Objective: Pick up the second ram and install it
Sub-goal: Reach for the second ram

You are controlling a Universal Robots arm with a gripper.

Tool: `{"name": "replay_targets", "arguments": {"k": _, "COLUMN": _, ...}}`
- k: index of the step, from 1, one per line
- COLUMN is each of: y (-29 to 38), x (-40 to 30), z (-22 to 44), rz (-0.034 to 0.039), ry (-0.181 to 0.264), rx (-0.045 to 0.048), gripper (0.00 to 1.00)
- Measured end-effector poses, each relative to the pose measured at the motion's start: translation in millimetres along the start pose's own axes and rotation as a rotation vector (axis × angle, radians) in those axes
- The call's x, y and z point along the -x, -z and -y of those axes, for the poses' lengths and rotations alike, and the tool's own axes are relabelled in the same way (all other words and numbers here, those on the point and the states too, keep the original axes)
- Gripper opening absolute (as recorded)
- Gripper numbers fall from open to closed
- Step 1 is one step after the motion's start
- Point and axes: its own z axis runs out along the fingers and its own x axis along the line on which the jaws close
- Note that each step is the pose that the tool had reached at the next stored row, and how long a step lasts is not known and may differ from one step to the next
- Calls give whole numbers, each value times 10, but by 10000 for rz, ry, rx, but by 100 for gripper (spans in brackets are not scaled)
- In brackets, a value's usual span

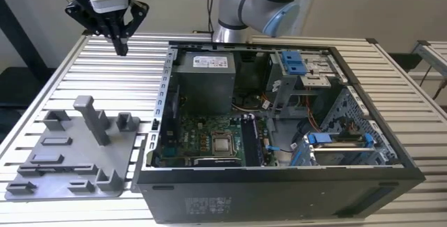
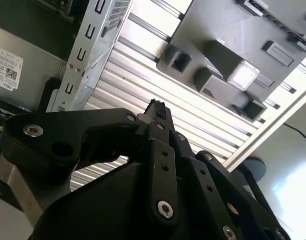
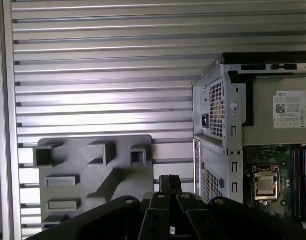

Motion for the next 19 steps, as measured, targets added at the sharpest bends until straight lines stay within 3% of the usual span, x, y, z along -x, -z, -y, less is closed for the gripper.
{"name": "replay_targets", "arguments": {"k": 19, "y": 3, "x": -360, "z": 18, "rz": -3, "ry": 75, "rx": 2, "gripper": 11}}
